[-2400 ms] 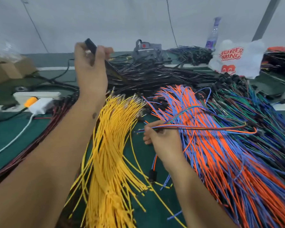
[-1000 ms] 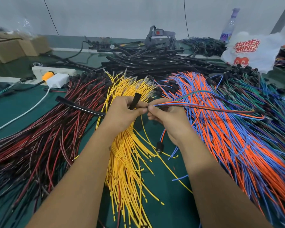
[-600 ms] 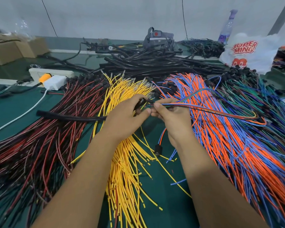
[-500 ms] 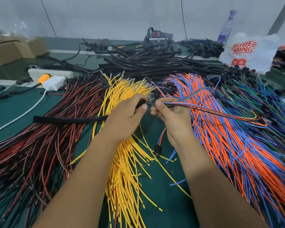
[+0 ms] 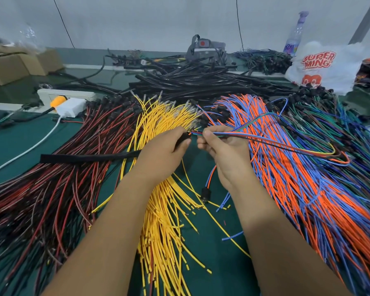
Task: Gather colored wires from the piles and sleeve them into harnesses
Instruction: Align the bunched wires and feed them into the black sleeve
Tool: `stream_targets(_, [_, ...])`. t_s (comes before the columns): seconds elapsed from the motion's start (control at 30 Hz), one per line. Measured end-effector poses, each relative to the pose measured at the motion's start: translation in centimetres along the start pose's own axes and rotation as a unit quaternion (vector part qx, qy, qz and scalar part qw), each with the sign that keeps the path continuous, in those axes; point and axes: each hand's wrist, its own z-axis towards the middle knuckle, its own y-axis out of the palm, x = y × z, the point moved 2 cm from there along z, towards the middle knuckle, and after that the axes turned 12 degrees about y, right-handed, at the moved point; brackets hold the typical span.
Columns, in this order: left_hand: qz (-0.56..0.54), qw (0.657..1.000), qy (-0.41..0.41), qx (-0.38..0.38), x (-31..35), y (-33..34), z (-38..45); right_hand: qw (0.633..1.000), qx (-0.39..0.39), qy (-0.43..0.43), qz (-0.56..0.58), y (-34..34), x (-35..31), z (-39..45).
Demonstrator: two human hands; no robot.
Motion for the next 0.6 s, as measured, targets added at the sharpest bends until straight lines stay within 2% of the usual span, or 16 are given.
stream_targets(0.17, [0.016,1.000,0.011,0.004,0.01,0.13,0.08,0.999,-0.008,-0.002,-0.039,0.07,0.07,-0.22])
stream_targets(0.43, [0.162,0.986,0.029,0.001,-0.60,0.54,0.23,0.995,-0.029,0.013,-0.097,-0.06,-0.10,-0.48])
stream_targets(0.6, [0.196,0.978,0.062,-0.017,-0.26,0.40,0.04,0.994,-0.037,0.040,-0.098,-0.09,-0.06,-0.50])
